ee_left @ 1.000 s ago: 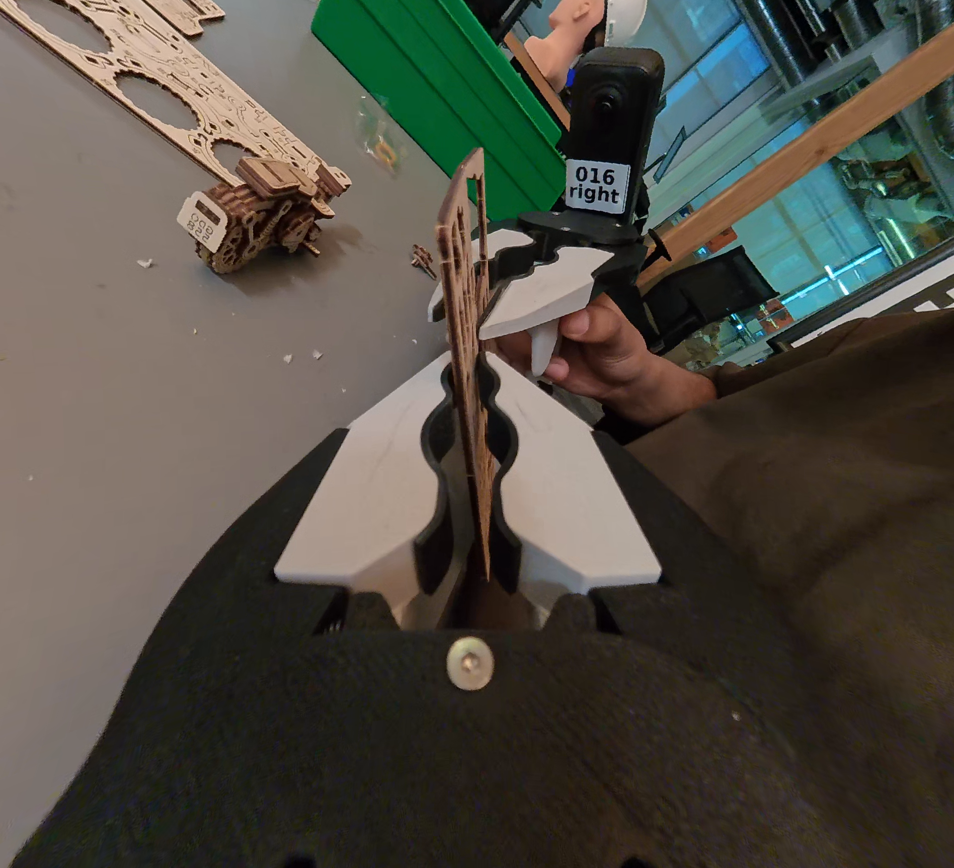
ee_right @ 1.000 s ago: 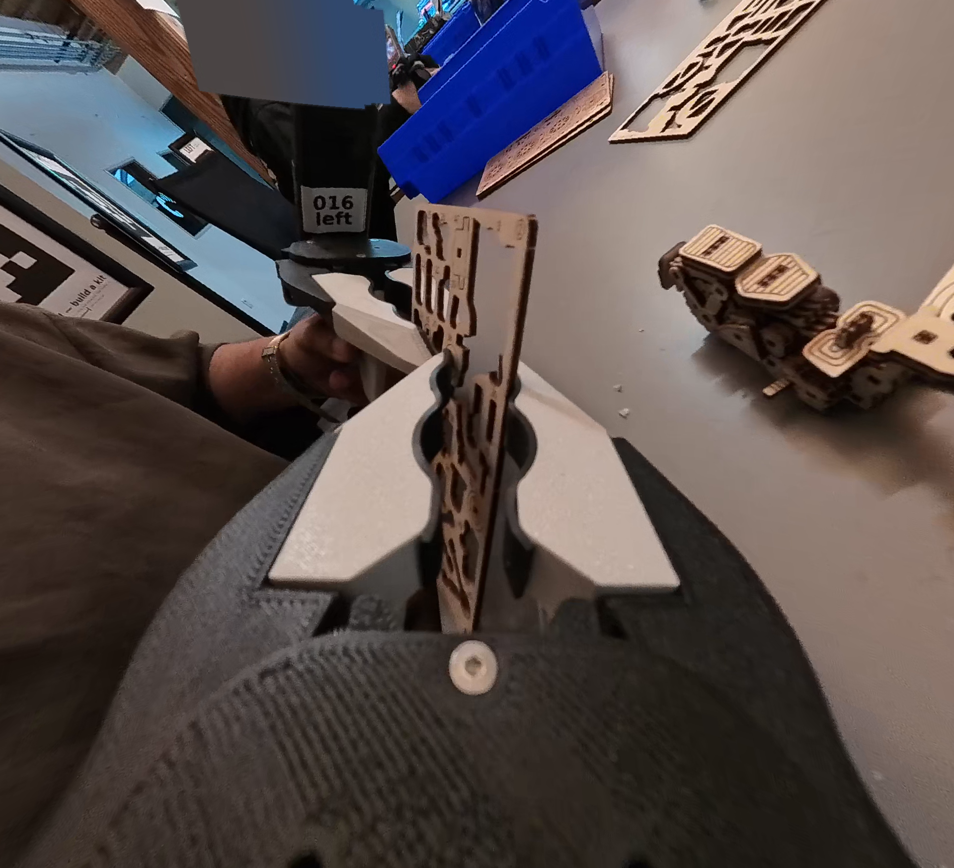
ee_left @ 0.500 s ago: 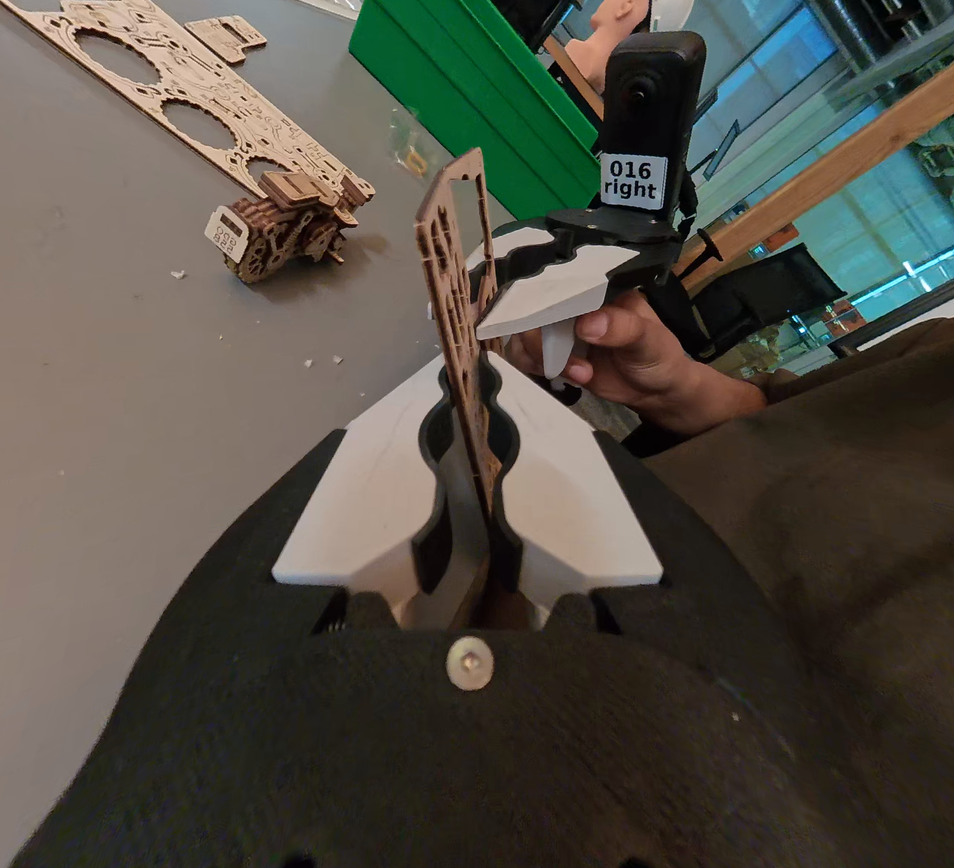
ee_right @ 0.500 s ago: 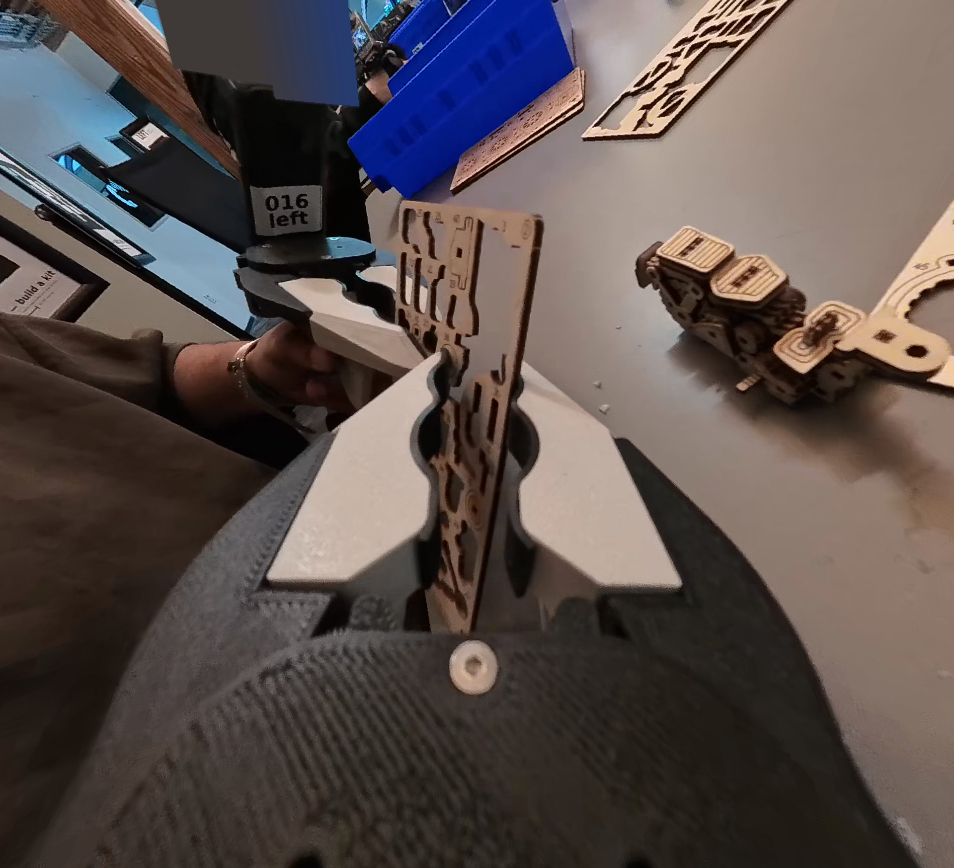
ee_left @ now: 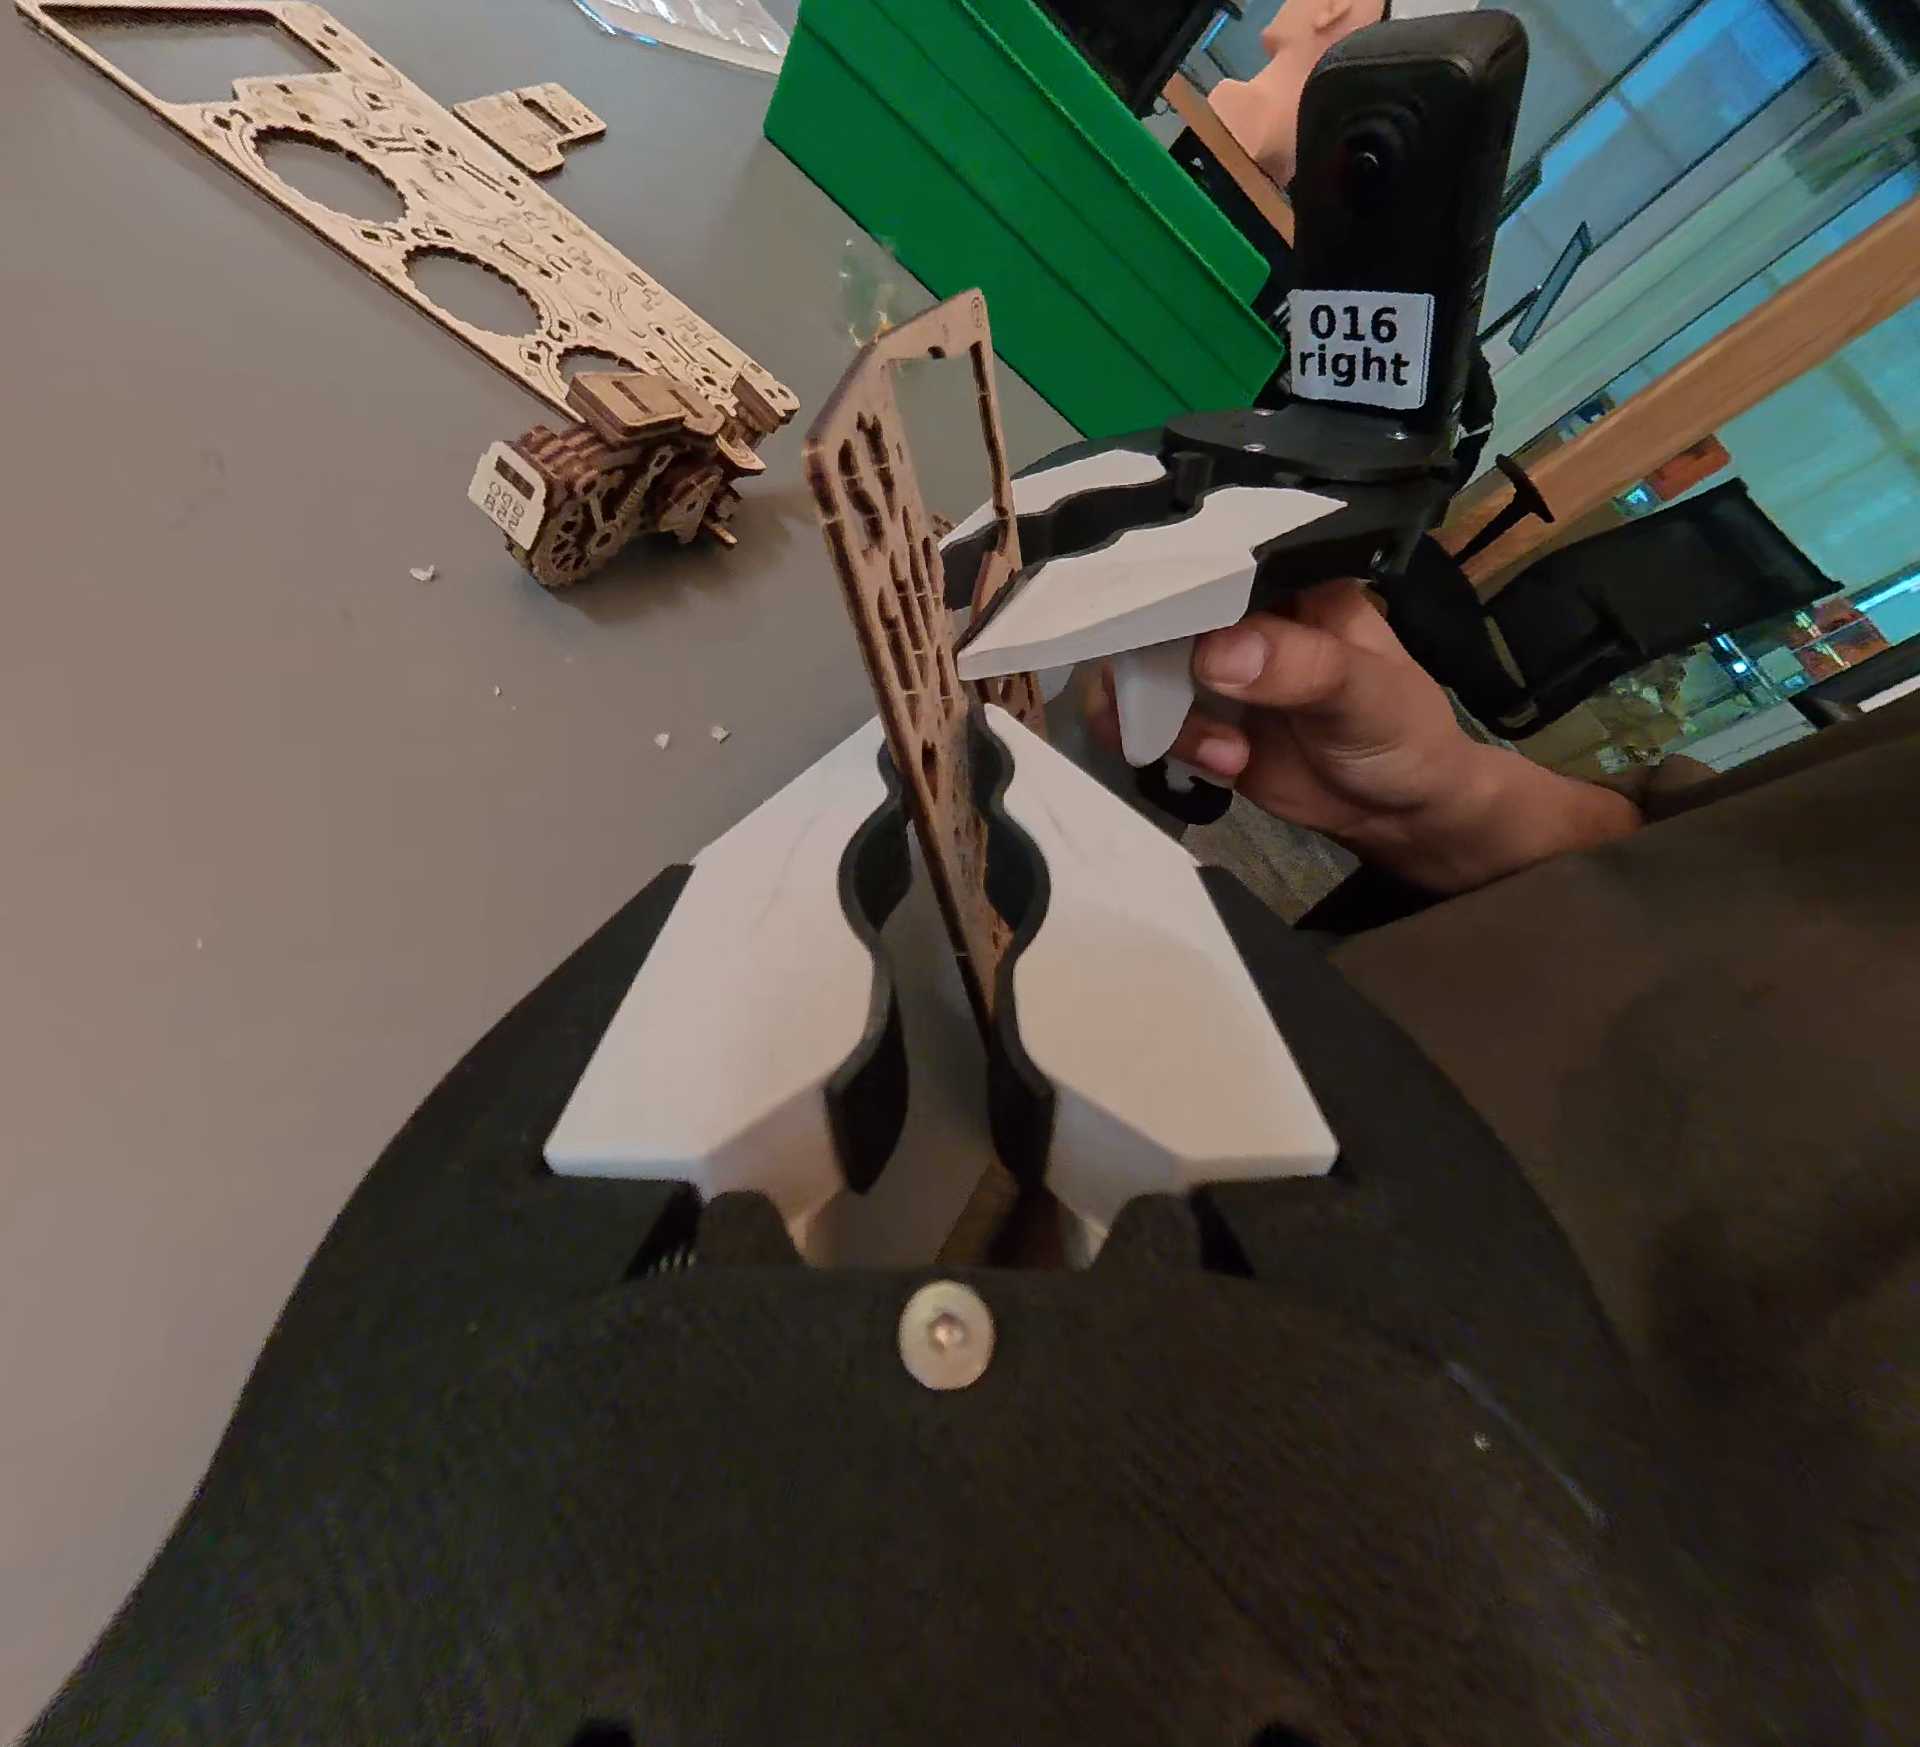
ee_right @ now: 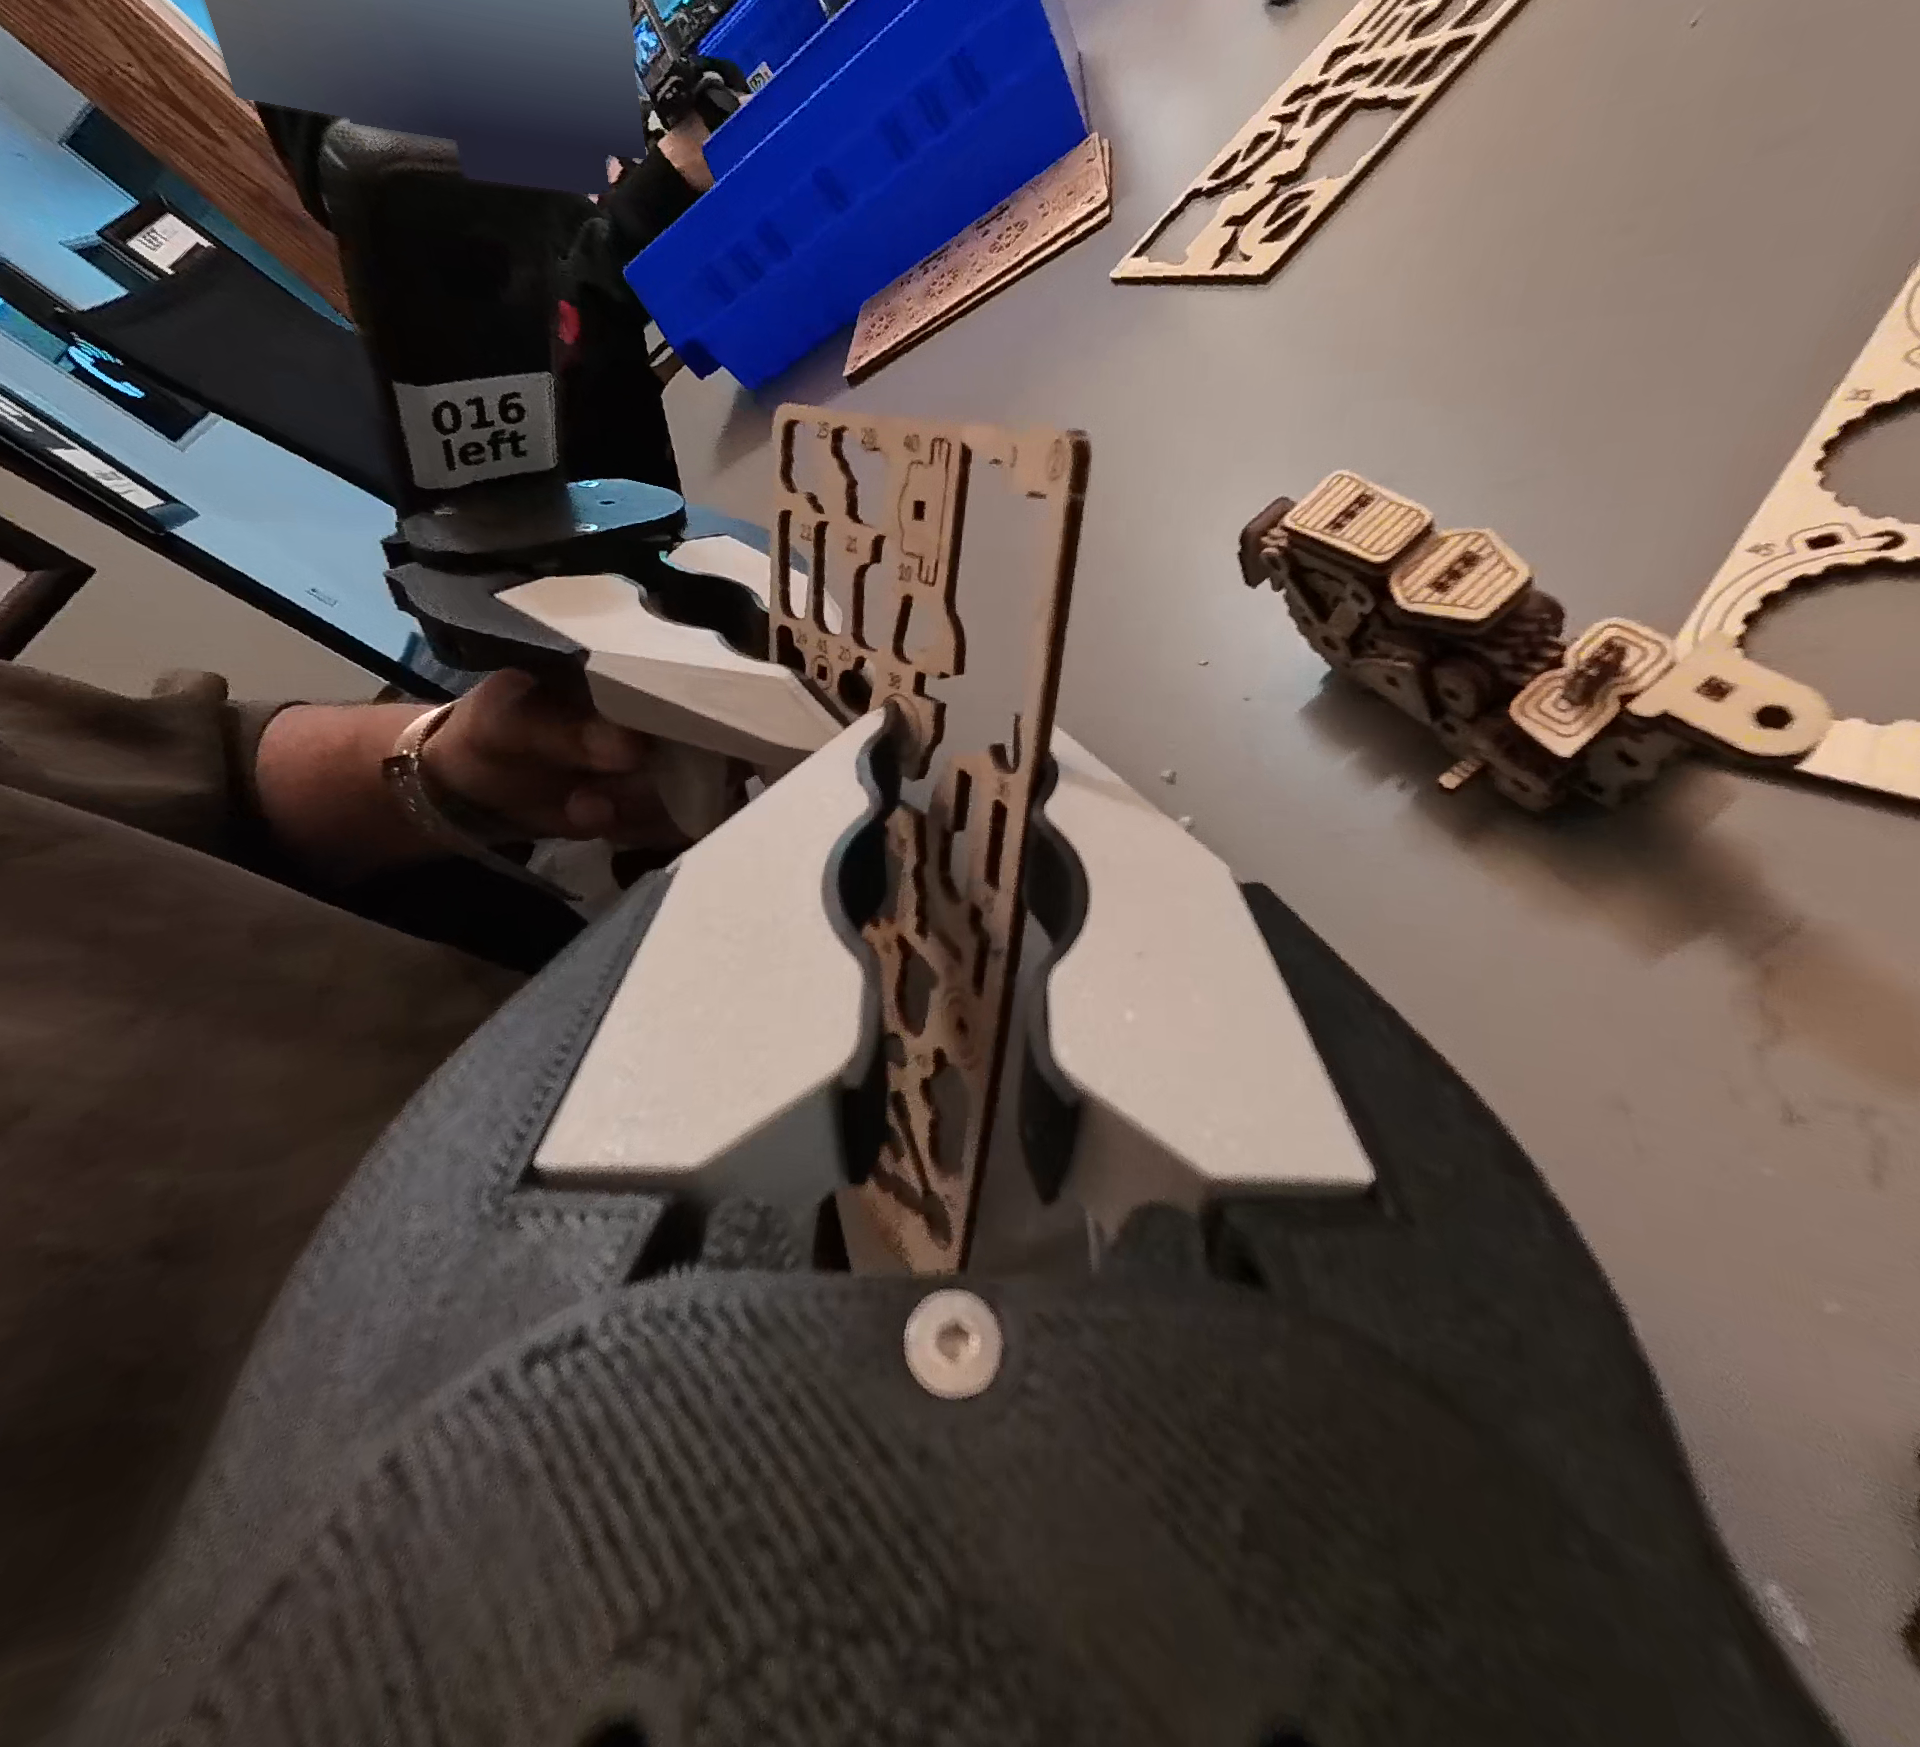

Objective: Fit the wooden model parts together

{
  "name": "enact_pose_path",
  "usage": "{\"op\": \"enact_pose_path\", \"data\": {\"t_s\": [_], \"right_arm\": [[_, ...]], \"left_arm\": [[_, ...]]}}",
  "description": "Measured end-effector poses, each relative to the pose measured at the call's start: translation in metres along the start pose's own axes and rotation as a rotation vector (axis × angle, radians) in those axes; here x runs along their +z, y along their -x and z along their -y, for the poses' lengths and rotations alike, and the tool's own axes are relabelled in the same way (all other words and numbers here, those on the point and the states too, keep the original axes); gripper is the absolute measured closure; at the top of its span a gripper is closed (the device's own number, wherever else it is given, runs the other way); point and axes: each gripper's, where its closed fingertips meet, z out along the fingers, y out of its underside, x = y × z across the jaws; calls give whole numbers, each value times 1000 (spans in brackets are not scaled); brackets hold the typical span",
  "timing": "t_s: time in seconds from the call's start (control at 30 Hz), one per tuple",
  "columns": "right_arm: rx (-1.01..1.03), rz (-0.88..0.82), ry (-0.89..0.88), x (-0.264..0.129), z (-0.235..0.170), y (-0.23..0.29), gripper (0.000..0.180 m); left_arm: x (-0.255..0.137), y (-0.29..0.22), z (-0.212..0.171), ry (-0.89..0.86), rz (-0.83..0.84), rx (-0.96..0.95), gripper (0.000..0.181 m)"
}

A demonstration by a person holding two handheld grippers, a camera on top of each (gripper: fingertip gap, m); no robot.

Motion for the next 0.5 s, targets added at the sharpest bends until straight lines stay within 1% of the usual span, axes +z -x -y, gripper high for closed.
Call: {"op": "enact_pose_path", "data": {"t_s": [0.1, 0.17, 0.23, 0.33, 0.5], "right_arm": [[9, 28, -18, -1, 3, 3, 160], [74, 99, -30, -2, 4, 6, 160], [143, 167, -22, -2, 1, 8, 161], [218, 291, -12, -6, 0, 16, 170], [230, 335, 23, -5, -4, 22, 171]], "left_arm": [[-2, -3, 3, -10, -40, -16, 175], [-3, -8, 5, -16, -99, -71, 179], [-3, -9, 3, -9, -126, -79, 180], [-6, -13, 1, 14, -181, -91, 180], [-7, -14, -1, 31, -211, -88, 180]]}}
